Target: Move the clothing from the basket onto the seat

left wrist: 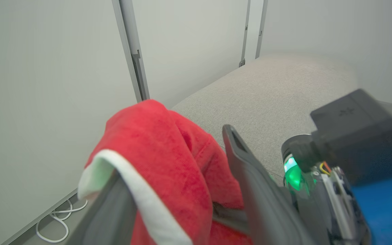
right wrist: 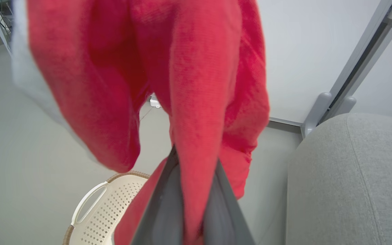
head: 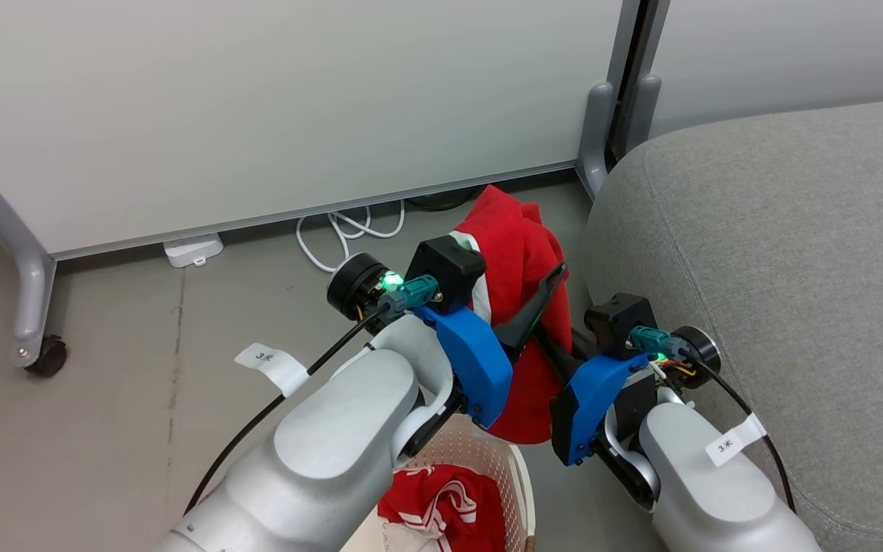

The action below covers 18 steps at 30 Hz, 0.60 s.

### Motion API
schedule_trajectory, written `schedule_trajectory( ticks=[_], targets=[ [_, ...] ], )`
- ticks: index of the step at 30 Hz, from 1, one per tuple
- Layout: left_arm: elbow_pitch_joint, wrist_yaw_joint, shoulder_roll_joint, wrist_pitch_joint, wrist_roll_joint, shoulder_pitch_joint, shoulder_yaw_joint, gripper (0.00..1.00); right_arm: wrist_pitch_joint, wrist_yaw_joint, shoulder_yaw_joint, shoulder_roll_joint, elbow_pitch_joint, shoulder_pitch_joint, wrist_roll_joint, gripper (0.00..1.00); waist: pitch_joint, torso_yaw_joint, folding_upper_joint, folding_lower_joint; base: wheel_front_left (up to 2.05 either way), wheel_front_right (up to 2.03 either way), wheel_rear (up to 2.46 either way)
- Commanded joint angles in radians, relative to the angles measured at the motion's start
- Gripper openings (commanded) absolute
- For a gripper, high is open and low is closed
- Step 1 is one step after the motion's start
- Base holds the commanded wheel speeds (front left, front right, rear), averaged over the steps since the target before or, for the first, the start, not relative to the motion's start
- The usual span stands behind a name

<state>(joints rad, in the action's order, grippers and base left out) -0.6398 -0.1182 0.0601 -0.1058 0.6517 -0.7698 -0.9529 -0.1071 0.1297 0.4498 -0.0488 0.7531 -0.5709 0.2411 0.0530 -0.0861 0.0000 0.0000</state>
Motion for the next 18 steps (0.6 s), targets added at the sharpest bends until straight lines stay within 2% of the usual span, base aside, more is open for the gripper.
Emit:
schedule_trajectory(
  ticks=[1, 9, 18],
  targets=[
    [-0.003, 0.007, 0.007, 0.000, 0.004, 0.002, -0.002, 1.00, -0.005, 0.002, 0.002, -0.003, 0.003, -0.022, 0.008, 0.00, 0.001, 0.001, 0.0000, 0.0000, 0.00, 0.00, 0.00],
    [0.004, 0.006, 0.028, -0.033, 0.008, 0.023, -0.002, 1.00, -0.018, 0.002, -0.012, -0.003, 0.009, -0.034, 0.008, 0.00, 0.005, 0.001, 0.0000, 0.0000, 0.00, 0.00, 0.00],
    [0.048, -0.003, 0.105, -0.130, 0.008, 0.119, 0.000, 1.00, -0.033, 0.002, -0.046, -0.003, 0.009, -0.031, -0.002, 0.00, 0.001, -0.005, 0.0000, 0.0000, 0.00, 0.00, 0.00]
  ],
)
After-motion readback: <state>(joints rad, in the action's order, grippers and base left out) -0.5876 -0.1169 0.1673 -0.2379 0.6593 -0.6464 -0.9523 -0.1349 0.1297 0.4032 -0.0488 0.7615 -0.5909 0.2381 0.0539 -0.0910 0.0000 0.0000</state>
